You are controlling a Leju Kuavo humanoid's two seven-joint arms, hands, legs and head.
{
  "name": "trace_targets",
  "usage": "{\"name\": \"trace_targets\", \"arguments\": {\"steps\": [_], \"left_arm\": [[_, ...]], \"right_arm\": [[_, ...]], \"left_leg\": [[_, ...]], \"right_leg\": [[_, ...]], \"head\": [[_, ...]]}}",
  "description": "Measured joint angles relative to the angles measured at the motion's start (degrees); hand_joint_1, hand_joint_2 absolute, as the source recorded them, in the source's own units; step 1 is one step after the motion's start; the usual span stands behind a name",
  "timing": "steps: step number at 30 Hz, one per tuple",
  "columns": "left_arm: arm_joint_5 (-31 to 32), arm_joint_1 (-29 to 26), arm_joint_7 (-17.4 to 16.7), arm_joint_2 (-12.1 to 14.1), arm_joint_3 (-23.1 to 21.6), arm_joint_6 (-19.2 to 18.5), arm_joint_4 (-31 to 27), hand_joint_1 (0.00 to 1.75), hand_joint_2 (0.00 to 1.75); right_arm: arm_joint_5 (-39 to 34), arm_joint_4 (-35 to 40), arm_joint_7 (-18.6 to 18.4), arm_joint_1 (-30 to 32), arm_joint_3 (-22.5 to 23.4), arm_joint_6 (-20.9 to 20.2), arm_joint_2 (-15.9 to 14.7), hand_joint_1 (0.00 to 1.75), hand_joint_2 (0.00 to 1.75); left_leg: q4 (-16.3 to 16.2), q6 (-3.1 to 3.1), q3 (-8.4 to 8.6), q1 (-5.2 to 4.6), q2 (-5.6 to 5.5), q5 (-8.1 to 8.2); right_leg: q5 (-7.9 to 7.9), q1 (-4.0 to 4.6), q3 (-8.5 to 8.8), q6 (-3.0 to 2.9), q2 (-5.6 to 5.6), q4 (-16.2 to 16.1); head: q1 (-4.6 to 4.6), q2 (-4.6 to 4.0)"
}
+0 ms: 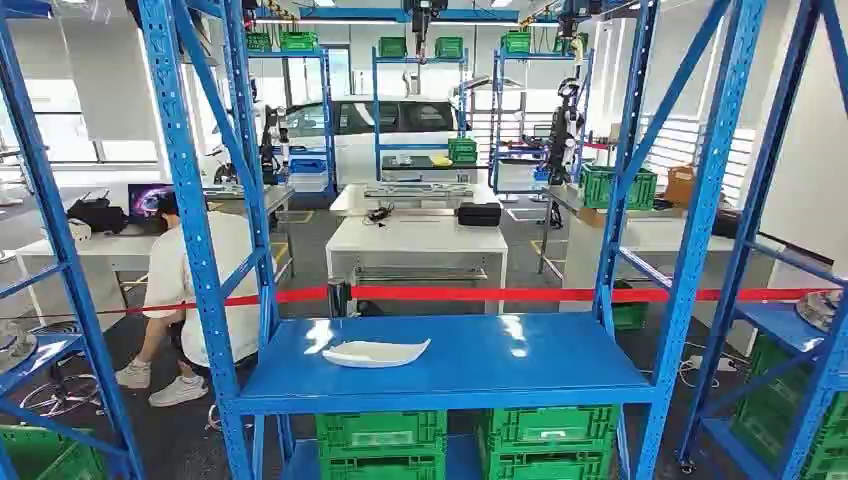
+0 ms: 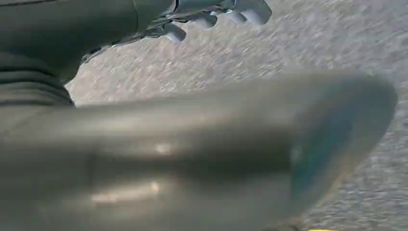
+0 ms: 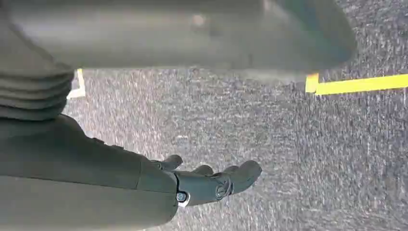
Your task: Take the parts from the cabinet and place them on the table.
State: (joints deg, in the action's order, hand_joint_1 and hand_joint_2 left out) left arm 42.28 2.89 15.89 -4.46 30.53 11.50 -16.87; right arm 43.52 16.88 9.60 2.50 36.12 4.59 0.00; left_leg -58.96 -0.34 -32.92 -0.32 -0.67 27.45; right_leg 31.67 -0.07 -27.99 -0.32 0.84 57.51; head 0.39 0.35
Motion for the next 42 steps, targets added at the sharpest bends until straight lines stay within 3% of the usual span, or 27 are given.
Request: {"name": "trace_targets", "arguments": {"steps": [11,19,33,38,42], "left_arm": [[15.38,10.25,7.20,-0.42,1.47,0.68,0.88,0.00,0.00],[25.24,20.30,12.71,-2.12,-3.10,-0.07,0.88,0.00,0.00],[34.11,36.78,20.18,-9.93,-21.16,-0.96,-3.12,0.00,0.00],[33.21,41.56,19.07,-12.17,-29.27,-0.94,-6.49,0.00,0.00],[31.20,45.83,15.43,-12.11,-35.45,-0.94,-9.01,0.00,0.00]], "right_arm": [[12.30,-2.34,3.65,-2.54,6.85,0.31,1.31,0.00,0.00],[17.98,-3.54,5.62,-4.14,9.32,-1.73,1.71,0.00,0.00],[23.18,-4.13,6.62,-6.28,11.48,-4.07,1.79,0.00,0.00],[23.60,-4.26,6.62,-6.45,12.51,-4.37,1.79,0.00,0.00],[23.69,-4.37,6.80,-6.45,13.05,-4.50,1.79,0.00,0.00]], "left_leg": [[-0.01,0.00,0.08,0.00,0.01,-0.09],[-0.04,0.06,0.09,-0.01,0.00,-0.14],[-0.11,0.17,0.10,-0.10,-0.06,-0.23],[-0.12,0.19,0.08,-0.11,-0.09,-0.24],[-0.11,0.19,0.09,-0.12,-0.10,-0.24]], "right_leg": [[-0.07,-0.01,0.03,0.07,0.00,0.01],[-0.16,-0.03,0.08,0.18,0.01,0.01],[-0.26,-0.12,0.16,0.29,0.01,0.01],[-0.29,-0.15,0.17,0.33,-0.03,0.01],[-0.29,-0.14,0.19,0.33,0.01,0.01]], "head": [[0.00,-0.02],[0.00,0.00],[0.02,0.00],[0.02,0.00],[0.02,0.00]]}}
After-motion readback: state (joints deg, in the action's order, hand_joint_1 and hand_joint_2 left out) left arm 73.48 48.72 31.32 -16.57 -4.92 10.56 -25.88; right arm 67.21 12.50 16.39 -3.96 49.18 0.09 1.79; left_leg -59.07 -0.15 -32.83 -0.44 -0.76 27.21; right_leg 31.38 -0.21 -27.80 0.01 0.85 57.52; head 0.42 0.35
